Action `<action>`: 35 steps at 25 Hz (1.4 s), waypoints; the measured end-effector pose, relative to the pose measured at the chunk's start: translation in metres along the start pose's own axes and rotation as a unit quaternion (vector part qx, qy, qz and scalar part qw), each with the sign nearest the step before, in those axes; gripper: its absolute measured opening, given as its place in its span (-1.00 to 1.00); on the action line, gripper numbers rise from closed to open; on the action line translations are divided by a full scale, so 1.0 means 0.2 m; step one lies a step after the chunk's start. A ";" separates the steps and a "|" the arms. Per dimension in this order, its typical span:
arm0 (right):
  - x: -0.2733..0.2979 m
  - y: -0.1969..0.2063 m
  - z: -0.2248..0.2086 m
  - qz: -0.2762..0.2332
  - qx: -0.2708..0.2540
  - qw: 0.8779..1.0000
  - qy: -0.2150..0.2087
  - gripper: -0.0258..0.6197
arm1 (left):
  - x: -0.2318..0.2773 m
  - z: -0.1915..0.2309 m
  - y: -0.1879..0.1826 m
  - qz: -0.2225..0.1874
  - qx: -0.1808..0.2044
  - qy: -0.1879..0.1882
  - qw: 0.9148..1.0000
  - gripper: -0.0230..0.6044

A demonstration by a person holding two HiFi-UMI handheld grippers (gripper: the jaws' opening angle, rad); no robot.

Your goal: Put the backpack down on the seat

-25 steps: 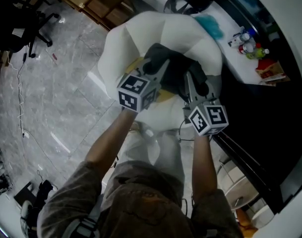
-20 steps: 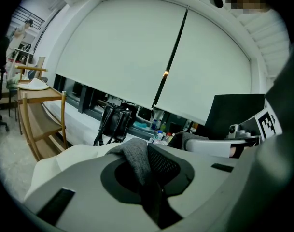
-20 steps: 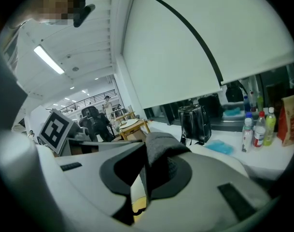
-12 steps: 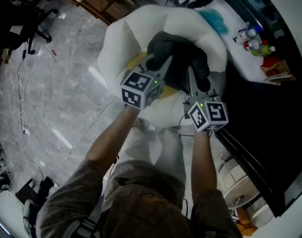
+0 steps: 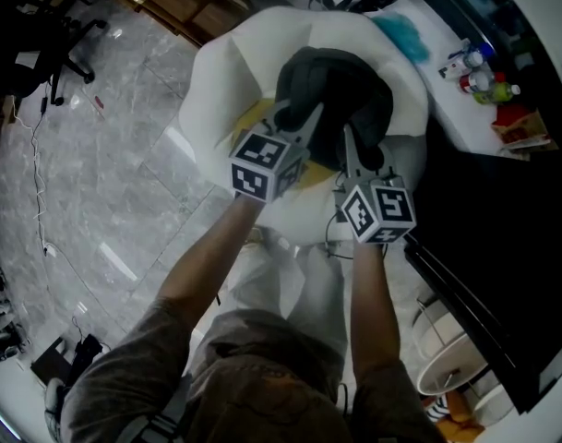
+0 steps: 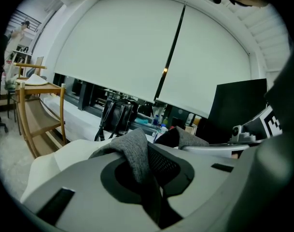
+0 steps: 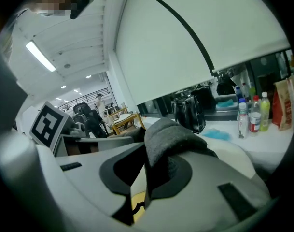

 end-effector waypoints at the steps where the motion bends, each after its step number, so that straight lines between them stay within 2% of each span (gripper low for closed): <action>1: 0.01 0.02 0.00 0.002 0.003 1.000 0.000 -0.80 | 0.01 0.01 0.01 -0.001 0.001 0.001 1.000 -0.81; 12: 0.11 0.23 -0.02 0.033 0.016 0.999 0.025 -0.74 | 0.13 0.08 0.13 0.001 0.011 0.000 1.000 -0.79; 17: 0.11 0.26 -0.03 0.037 0.019 0.998 0.044 -0.62 | 0.15 0.09 0.17 0.003 0.007 -0.013 1.000 -0.73; 18: 0.11 0.26 -0.03 0.036 0.019 0.998 0.048 -0.59 | 0.15 0.09 0.17 0.002 0.005 -0.014 1.000 -0.67; 20: 0.11 0.26 -0.03 0.034 0.017 0.998 0.056 -0.55 | 0.14 0.10 0.17 0.001 0.001 -0.011 1.000 -0.43; 23: 0.10 0.27 -0.04 0.034 0.017 0.997 0.068 -0.37 | 0.14 0.10 0.18 0.004 -0.004 -0.011 1.000 -0.35; 28: 0.08 0.29 -0.03 0.045 0.027 0.995 0.084 -0.10 | 0.14 0.09 0.19 0.007 -0.014 -0.012 1.000 -0.07; 31: 0.06 0.29 -0.02 0.052 0.031 0.993 0.098 0.01 | 0.12 0.08 0.18 0.009 -0.017 -0.024 1.000 0.10; 35: 0.02 0.30 -0.02 0.064 0.035 0.990 0.122 0.07 | 0.08 0.07 0.19 0.023 -0.011 -0.045 0.999 0.22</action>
Point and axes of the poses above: the fingertips, and each gripper's own axes: x forward along the fingers, z to its left, y out of its underside, the point moved 9 cm from there along -x, backward along the fingers, and after that the axes turned 12 degrees about -x, right-handed, at the moved point
